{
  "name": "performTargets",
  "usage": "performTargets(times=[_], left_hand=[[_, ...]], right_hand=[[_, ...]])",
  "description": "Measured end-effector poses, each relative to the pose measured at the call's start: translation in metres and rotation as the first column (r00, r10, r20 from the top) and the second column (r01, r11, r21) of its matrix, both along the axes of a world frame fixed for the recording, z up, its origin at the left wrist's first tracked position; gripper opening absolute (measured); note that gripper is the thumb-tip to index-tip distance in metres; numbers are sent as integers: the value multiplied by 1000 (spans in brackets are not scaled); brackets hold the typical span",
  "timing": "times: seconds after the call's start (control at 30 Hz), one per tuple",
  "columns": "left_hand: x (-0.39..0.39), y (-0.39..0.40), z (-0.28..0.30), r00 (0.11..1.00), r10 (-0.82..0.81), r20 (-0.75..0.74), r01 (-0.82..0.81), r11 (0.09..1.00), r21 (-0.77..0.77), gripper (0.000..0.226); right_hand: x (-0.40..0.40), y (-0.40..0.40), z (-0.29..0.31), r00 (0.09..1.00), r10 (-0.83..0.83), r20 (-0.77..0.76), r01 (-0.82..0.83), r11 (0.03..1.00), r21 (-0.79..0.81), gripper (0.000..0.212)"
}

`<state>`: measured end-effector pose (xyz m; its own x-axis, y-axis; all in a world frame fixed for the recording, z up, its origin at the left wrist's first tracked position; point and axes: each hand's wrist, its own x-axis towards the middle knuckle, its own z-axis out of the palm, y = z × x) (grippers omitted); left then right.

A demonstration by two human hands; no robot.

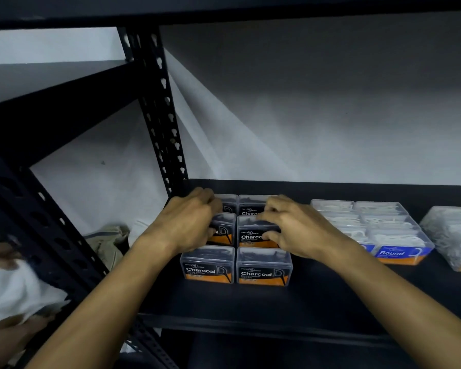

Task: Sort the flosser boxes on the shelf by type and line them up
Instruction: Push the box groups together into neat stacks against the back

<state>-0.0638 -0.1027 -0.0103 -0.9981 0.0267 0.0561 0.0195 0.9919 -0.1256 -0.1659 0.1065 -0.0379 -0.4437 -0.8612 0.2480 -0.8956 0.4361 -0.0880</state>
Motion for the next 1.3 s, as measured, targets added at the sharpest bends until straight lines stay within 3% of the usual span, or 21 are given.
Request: performTargets(times=[0.27,1.3], left_hand=[[-2,0,-1,999,-10,-46,9,1000,-19,35],[-8,-3,-8,995,-16,-101,13,1000,-27,42]], right_hand=[[0,-2,-2,1000,-5,-20,5,999,-39,37],[-12,-5,-12,995,-6,-100,-4,995,-98,29]])
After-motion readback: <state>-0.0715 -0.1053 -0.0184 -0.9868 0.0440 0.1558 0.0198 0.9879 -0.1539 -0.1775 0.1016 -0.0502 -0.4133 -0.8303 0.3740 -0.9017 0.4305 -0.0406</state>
